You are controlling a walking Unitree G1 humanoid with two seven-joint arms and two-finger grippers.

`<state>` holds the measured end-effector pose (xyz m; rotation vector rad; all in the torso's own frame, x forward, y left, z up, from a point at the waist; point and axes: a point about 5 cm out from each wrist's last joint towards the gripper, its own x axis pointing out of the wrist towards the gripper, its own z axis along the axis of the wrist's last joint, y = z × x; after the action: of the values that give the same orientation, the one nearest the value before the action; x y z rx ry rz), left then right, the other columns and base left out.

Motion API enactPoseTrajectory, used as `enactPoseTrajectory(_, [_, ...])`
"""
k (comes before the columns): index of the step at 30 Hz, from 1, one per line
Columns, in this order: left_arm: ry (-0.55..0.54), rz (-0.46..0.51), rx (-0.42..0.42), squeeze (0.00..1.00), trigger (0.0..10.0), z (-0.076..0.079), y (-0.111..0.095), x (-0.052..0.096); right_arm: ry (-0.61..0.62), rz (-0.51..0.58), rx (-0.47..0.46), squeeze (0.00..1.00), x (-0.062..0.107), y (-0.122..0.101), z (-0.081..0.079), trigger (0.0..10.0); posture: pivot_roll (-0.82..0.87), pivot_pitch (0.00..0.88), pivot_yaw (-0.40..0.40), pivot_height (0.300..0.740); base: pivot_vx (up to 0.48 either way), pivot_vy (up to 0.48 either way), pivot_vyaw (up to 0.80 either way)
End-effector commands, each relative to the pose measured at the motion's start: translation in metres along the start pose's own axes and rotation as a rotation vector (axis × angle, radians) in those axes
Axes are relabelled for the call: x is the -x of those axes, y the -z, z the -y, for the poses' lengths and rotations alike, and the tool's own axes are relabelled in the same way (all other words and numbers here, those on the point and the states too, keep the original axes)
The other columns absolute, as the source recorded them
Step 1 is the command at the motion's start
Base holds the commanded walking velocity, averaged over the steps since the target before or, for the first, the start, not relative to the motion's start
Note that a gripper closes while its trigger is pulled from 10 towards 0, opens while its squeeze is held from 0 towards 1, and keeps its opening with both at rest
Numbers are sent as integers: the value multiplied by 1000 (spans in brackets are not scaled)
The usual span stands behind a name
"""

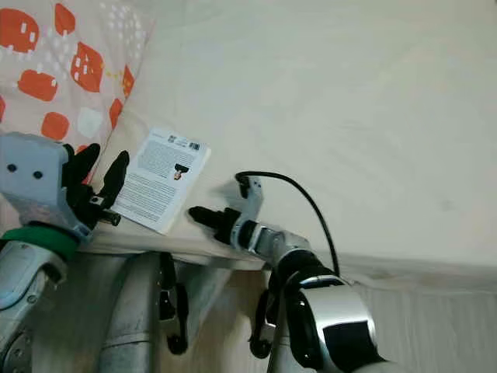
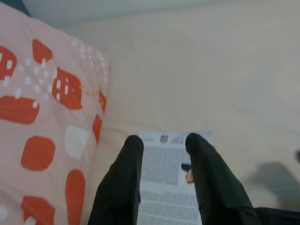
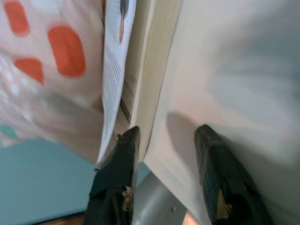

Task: Clean up the room

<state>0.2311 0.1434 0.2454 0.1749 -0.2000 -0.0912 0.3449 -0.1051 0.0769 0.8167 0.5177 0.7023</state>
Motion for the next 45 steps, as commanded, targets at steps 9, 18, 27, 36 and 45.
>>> enactPoseTrajectory(9, [48,-8,26,0,10000,8,12,-16,109,274,-47,0,64,-1,42,10000,77,201,46,590,0,0,0])
enactPoseTrajectory(18, [89,-320,188,0,10000,9,85,-33,356,610,652,0,90,-17,-16,10000,-108,67,93,590,0,0,0])
enactPoseTrajectory(27, [12,-414,196,0,10000,-12,119,-27,487,753,913,0,111,-53,-47,10000,-149,12,73,590,0,0,0])
enactPoseTrajectory(36, [-131,-328,175,0,10000,-29,131,-29,596,733,940,0,118,-33,-34,10000,-142,0,24,599,0,0,0])
enactPoseTrajectory(45, [-166,-208,90,0,10000,-29,113,-44,588,720,969,0,111,-43,-34,10000,-136,0,10,633,0,0,0])
